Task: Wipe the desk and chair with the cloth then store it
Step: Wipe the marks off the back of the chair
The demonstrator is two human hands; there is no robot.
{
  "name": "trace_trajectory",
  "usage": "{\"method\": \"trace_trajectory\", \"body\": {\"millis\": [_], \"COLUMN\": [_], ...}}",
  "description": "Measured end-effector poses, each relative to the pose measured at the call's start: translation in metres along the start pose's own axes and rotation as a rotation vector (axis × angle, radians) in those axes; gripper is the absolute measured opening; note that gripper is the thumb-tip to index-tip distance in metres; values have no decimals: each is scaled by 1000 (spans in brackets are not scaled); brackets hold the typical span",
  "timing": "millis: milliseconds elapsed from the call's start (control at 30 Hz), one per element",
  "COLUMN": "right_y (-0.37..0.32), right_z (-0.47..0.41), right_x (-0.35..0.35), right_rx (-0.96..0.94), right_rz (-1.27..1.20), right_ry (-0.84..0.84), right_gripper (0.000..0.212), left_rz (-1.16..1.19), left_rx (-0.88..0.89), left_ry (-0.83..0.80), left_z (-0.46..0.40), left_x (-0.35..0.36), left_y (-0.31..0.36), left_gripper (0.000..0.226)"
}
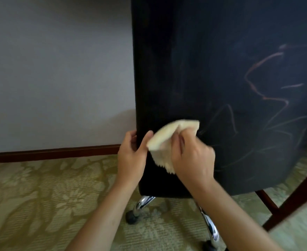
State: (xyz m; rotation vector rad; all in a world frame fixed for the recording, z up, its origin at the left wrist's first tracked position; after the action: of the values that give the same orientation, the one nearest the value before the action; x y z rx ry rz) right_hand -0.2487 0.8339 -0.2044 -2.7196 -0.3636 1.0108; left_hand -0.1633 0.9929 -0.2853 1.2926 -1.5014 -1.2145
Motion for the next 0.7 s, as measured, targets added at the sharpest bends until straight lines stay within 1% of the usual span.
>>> {"method": "trace_trajectory", "body": {"millis": [67, 133, 233, 333, 367, 400, 467, 533, 600, 667, 700], "right_y": [-9, -14, -2, 26, 34, 43, 55, 53, 56, 61, 61], "right_z": [-27, -43, -25, 45, 62, 68, 44, -2, -45, -63, -61], "right_x": [-30, -42, -20, 36, 46, 47, 21, -32, -77, -94, -92], "right_rx": [-12, -25, -14, -11, -14, -10, 3, 12, 19, 54, 85], "right_rz": [-35, -74, -39, 12, 8, 0, 14, 30, -75, -180, -191], "right_ry": [112, 117, 11, -186, -227, -230, -115, 86, 233, 298, 297], "right_gripper": [33, 33, 29, 19, 17, 19, 25, 29, 29, 27, 28], "left_rz": [64, 91, -21, -155, -180, -190, -205, -206, -169, -138, -119], "left_rx": [15, 31, 45, 101, 119, 132, 153, 176, 177, 168, 167], "left_ry": [18, 58, 155, 272, 288, 291, 297, 299, 309, 320, 327], "left_z": [5, 10, 16, 26, 29, 31, 30, 28, 28, 28, 27], "left_x": [8, 13, 17, 23, 26, 30, 33, 37, 43, 48, 48], "left_y": [1, 1, -1, 9, 14, 17, 21, 24, 25, 26, 26], "left_gripper": [28, 25, 30, 51, 58, 64, 70, 74, 81, 85, 85]}}
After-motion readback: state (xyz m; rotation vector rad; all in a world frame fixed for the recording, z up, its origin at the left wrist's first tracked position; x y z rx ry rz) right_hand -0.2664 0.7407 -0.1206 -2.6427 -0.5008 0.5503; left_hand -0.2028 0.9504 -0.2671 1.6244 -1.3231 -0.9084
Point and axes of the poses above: each hand's wrist, its own z-axis away from the middle knuckle, its own x-axis out of the palm, y = z × x, the point moved 10 cm from there along -z, towards the middle knuckle, and after that the axes turned 13 degrees about -y, right-handed, at the moved point
